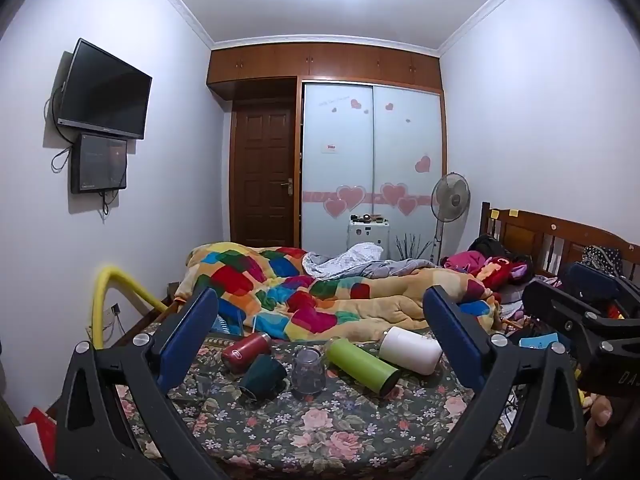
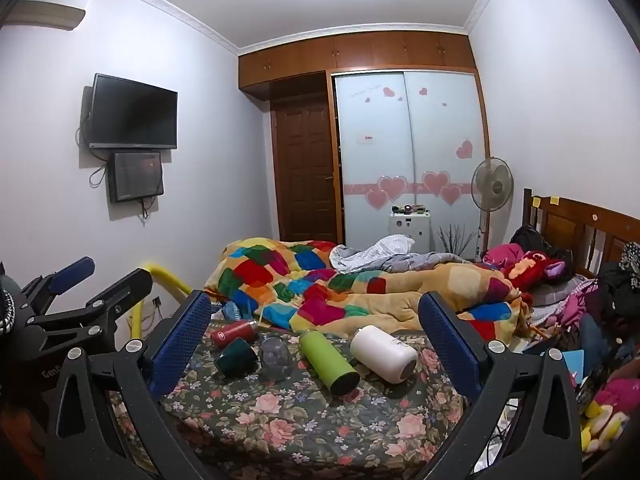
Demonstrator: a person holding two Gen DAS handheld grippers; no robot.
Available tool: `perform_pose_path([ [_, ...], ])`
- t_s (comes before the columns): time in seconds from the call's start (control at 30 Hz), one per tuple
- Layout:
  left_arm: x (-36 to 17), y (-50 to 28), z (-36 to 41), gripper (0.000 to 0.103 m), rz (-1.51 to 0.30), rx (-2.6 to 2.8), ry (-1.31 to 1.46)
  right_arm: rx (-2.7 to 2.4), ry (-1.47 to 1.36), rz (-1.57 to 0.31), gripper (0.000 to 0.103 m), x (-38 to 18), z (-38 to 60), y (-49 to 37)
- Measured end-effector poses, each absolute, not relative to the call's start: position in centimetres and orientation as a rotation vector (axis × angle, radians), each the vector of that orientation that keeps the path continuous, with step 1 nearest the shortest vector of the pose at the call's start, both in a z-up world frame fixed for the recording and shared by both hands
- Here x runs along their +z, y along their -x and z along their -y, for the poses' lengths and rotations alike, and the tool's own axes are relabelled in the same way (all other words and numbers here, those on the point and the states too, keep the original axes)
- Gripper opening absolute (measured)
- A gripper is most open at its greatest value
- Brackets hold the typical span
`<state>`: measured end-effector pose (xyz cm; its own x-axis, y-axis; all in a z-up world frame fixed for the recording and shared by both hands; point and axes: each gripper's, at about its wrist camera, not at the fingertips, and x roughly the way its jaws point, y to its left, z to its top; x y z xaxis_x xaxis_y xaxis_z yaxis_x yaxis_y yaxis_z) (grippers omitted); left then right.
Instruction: Flip cup upright
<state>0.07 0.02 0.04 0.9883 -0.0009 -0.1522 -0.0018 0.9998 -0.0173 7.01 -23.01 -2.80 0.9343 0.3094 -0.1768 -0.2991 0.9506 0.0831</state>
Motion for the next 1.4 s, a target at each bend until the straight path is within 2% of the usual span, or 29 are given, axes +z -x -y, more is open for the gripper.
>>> perform_pose_path([
  [1.4,-0.3,-0.4,-0.3,0.103,-0.145,-0.001,0.037,0.314,-0.049,-0.204,0.103,-3.0,22.6,-7.1],
])
